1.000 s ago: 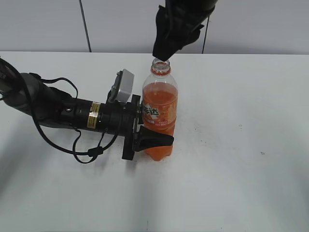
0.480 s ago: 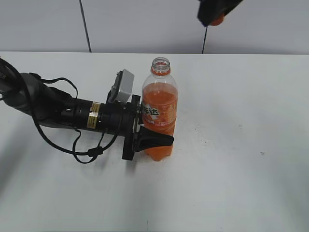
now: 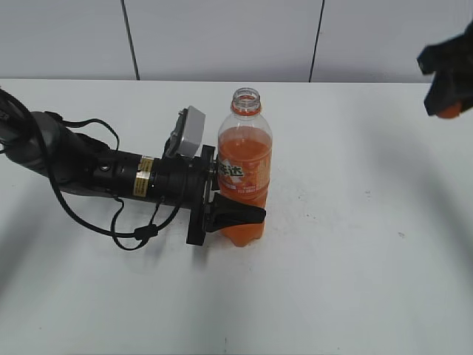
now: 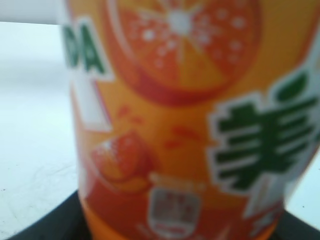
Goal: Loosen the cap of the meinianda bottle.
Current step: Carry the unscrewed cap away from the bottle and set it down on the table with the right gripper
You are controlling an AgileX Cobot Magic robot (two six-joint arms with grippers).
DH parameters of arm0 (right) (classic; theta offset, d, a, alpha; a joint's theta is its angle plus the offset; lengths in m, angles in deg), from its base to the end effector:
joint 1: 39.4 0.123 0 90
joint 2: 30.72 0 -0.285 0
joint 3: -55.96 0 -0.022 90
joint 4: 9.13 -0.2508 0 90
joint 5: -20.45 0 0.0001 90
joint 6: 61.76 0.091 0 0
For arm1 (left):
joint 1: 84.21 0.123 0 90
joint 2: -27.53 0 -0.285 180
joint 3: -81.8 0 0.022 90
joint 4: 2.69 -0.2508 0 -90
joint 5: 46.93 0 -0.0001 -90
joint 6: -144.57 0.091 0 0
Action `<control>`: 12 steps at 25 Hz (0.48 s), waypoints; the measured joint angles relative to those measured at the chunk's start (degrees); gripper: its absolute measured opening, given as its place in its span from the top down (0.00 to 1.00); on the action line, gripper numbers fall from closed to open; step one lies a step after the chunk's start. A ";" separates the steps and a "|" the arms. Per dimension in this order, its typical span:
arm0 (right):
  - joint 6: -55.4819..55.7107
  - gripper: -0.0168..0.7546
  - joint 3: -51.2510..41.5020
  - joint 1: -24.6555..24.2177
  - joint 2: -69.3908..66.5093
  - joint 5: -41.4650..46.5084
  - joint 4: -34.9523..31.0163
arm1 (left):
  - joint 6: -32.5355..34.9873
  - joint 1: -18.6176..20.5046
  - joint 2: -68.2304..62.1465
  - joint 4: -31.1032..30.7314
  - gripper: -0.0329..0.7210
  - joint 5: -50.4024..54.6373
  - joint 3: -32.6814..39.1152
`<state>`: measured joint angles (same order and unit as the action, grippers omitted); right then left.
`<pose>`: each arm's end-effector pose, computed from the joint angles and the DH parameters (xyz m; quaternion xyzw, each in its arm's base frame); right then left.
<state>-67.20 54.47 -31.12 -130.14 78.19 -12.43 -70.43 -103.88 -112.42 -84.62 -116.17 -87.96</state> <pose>0.3261 0.0519 0.2936 -0.1068 0.9765 0.0314 0.1844 0.3374 -0.2100 0.0776 0.5463 0.5681 -0.4602 0.4087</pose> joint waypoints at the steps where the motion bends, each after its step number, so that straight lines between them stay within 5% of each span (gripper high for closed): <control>1: 0.00 0.62 -3.48 -1.33 0.08 -2.55 -0.49 | 0.00 0.00 0.00 0.00 0.43 -0.05 0.00; 7: 0.06 0.62 -19.91 -7.70 -1.97 -17.28 -2.66 | 0.00 0.00 0.00 -0.05 0.43 -0.05 0.00; 12: -0.20 0.62 -23.41 -8.44 -5.93 -24.45 -3.62 | 0.00 0.00 0.00 -0.05 0.43 -0.05 0.00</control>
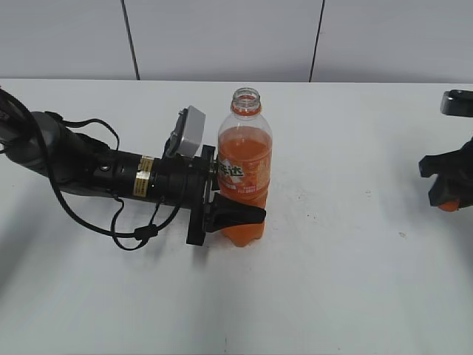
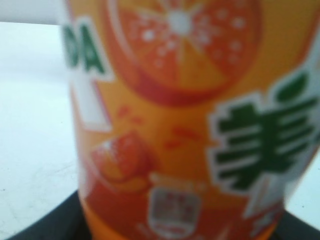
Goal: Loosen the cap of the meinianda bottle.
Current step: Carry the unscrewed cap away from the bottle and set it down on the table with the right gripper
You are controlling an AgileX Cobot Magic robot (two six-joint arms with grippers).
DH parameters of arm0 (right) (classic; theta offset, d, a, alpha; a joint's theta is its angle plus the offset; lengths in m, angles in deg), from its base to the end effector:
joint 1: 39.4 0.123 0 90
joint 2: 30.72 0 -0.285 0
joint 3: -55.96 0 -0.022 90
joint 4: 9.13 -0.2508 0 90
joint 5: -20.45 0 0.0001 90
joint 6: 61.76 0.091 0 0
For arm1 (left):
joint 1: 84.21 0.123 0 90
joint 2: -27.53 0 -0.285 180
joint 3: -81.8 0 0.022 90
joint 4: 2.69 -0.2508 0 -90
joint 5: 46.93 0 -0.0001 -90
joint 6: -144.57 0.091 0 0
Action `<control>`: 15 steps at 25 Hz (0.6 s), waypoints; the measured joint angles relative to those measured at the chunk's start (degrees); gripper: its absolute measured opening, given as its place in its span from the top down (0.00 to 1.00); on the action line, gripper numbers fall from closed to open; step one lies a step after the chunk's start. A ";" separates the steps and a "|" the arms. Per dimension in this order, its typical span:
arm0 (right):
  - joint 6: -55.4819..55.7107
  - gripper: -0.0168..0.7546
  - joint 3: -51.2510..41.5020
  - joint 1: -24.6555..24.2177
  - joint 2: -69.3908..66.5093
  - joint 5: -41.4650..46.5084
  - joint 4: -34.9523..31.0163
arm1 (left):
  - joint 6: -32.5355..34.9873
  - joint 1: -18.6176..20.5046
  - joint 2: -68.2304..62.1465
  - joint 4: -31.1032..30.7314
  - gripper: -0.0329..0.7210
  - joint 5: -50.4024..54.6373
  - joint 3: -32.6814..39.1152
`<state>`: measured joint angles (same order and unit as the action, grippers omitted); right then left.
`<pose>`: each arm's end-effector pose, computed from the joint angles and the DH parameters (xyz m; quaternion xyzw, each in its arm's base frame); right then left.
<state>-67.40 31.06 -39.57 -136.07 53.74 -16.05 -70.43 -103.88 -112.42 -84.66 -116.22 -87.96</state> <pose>0.3070 0.0051 0.1656 -0.0020 0.9889 0.0327 0.1447 0.3373 -0.2100 0.0776 0.5465 0.5677 -0.4606 0.4086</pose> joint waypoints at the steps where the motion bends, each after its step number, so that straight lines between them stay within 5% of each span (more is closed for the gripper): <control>1: -0.34 0.62 0.00 0.00 -0.92 -0.99 -0.35 | 0.00 0.00 0.00 0.00 0.43 0.00 0.00; 15: -5.73 0.62 -0.06 0.00 -9.17 -5.22 -5.78 | 0.00 0.00 0.00 0.00 0.43 -0.11 0.00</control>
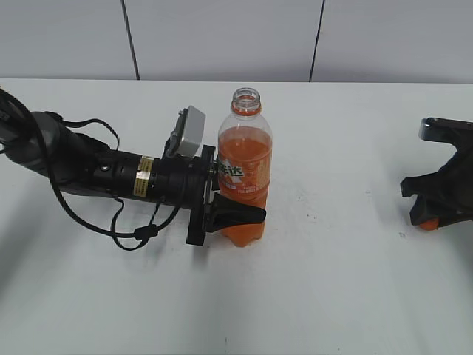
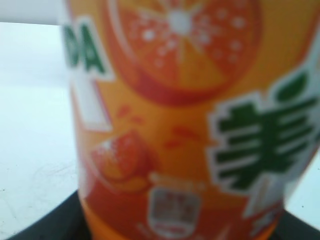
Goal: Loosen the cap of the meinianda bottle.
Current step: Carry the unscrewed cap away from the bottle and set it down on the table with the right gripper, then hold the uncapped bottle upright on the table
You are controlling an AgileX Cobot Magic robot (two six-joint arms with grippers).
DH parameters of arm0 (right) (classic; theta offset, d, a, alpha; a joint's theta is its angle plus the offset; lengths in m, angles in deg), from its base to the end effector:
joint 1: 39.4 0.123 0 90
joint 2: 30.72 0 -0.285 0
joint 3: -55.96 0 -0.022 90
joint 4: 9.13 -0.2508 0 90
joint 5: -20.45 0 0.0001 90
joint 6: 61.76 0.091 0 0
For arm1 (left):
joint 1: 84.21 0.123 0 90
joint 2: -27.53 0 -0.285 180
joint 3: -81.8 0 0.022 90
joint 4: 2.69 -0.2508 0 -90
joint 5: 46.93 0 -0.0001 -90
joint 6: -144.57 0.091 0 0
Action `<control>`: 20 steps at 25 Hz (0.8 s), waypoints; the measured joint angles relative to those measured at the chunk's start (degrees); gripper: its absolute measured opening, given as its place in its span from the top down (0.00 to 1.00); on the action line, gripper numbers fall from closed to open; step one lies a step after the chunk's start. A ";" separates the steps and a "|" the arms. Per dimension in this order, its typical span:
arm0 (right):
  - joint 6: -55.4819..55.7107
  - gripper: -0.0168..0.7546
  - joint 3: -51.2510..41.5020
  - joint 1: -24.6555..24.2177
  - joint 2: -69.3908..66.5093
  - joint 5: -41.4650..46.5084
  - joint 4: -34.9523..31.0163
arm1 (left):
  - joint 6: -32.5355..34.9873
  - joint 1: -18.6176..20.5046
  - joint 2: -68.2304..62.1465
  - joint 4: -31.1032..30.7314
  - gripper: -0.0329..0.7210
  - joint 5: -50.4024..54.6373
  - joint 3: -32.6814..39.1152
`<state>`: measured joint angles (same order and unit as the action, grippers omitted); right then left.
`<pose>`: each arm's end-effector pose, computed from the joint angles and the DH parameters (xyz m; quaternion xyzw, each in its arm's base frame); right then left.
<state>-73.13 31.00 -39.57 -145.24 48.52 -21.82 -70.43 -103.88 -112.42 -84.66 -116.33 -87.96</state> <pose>0.3183 0.0085 0.1177 -0.0055 0.9922 0.0511 0.1135 0.3372 -0.2101 0.0778 0.5463 0.5671 -0.4613 0.4087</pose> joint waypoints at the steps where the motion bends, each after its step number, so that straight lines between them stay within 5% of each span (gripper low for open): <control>1: 0.00 0.62 0.00 0.00 0.00 -0.07 0.00 | 0.00 0.00 0.00 0.00 0.43 0.00 0.00; 9: 0.00 0.34 0.00 0.00 0.00 -0.08 -0.02 | 0.00 0.00 0.00 0.00 0.43 0.00 0.00; 16: 0.00 0.31 0.50 0.00 0.19 1.44 -3.42 | 0.00 0.00 0.00 0.00 0.42 0.05 0.00; 20: 0.00 0.31 1.92 0.00 1.76 3.21 -4.53 | 0.00 0.00 0.00 -0.77 0.30 0.10 0.00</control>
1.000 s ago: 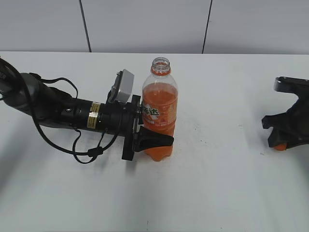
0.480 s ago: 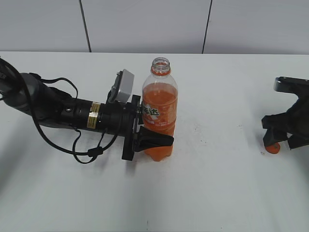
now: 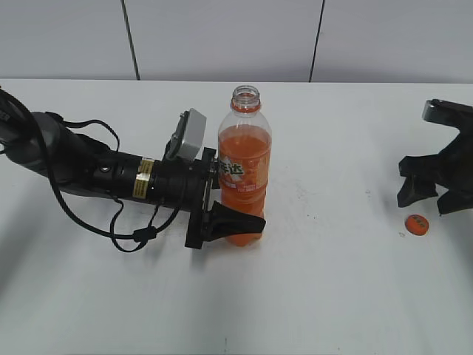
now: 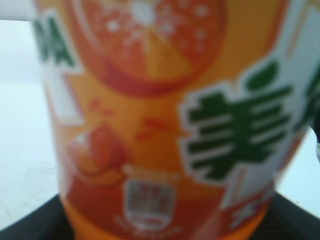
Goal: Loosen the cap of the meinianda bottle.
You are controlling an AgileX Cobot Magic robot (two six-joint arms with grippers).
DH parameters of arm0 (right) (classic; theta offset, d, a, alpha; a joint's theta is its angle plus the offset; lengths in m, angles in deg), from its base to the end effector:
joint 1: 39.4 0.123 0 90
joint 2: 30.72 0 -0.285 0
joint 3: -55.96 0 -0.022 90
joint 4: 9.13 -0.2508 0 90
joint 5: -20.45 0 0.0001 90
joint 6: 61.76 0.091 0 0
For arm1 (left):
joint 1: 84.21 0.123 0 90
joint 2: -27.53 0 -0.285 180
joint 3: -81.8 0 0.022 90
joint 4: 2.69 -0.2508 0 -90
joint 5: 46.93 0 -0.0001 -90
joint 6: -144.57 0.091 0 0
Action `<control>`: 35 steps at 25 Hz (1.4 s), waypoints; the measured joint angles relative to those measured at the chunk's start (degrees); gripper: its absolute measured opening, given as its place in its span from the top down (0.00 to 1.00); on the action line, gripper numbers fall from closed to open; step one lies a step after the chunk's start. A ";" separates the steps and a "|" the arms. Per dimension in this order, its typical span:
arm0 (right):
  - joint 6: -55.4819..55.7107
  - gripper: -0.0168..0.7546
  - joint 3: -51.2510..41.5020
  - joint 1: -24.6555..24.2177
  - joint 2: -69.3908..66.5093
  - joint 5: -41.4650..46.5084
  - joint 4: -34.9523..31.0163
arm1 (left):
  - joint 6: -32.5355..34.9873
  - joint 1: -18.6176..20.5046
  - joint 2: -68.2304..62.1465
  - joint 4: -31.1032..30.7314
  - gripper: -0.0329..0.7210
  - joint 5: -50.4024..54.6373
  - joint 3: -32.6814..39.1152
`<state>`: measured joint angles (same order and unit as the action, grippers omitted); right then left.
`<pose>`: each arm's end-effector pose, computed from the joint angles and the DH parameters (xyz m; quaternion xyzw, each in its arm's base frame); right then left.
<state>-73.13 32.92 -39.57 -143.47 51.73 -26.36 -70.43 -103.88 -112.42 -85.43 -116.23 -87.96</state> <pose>0.3227 0.0131 0.1342 0.0220 0.9893 0.0800 0.1200 0.3363 -0.2098 0.0771 0.5516 0.5655 -0.4606 0.4048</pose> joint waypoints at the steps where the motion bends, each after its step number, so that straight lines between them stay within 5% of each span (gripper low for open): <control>1: 0.00 0.31 0.43 0.00 0.54 0.33 -0.07 | 0.00 0.00 0.00 -0.34 0.27 0.00 0.00; 6: 0.00 0.31 2.99 0.00 2.96 1.46 -0.12 | 0.00 0.00 0.00 -0.91 0.17 0.06 0.00; 29: 0.00 0.31 7.75 0.00 11.86 7.43 -0.56 | -9.23 -0.05 27.66 -1.63 0.17 0.06 0.11; 35: 0.00 0.31 10.80 0.00 13.37 11.22 -0.56 | -23.62 -0.05 36.31 -9.61 0.17 6.47 0.11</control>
<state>-73.13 43.72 -39.57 -130.10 62.96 -26.91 -94.05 -103.94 -76.11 -95.04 -109.76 -87.86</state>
